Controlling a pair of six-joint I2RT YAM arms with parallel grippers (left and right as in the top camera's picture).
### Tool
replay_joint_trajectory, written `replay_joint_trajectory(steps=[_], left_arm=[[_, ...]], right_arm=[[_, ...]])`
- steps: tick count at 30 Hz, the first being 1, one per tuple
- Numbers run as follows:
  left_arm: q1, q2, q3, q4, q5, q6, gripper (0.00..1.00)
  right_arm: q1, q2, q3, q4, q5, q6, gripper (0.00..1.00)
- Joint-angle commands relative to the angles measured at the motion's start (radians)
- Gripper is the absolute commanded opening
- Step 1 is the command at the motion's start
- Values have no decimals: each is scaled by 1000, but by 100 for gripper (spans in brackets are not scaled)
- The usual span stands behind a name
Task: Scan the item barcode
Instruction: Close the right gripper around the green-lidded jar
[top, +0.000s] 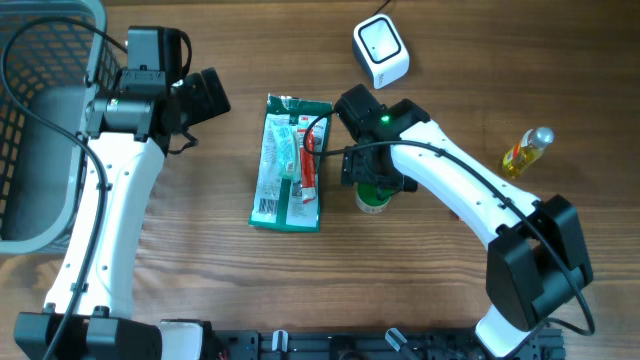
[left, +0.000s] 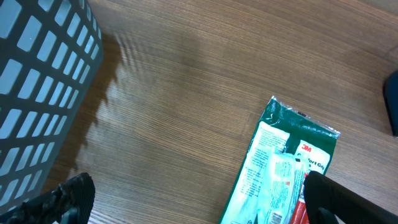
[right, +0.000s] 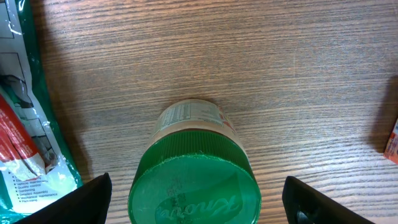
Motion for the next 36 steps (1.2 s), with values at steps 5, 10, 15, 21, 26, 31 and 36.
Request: replay_joint_trajectory(steps=[5,10,15,21,26,31,36], left_arm=[[5,3,8,2,8,13,100],[5,3,8,2,8,13,100],[5,3,8,2,8,13,100],[5,3,8,2,8,13,100],[5,3,8,2,8,13,100],[5,3,8,2,8,13,100],[5,3,8,2,8,13,100]], right_arm=[[3,24,-90,68,-10,14,88],[3,24,-144,117,-31,14,88],[3,24,-151,132,-32,13,81],[3,24,-151,135,-32,14,77],[3,24,-151,135,-32,15,77],[3,24,-153,136,-31,14,77],[3,24,-153,135,-31,14,76]])
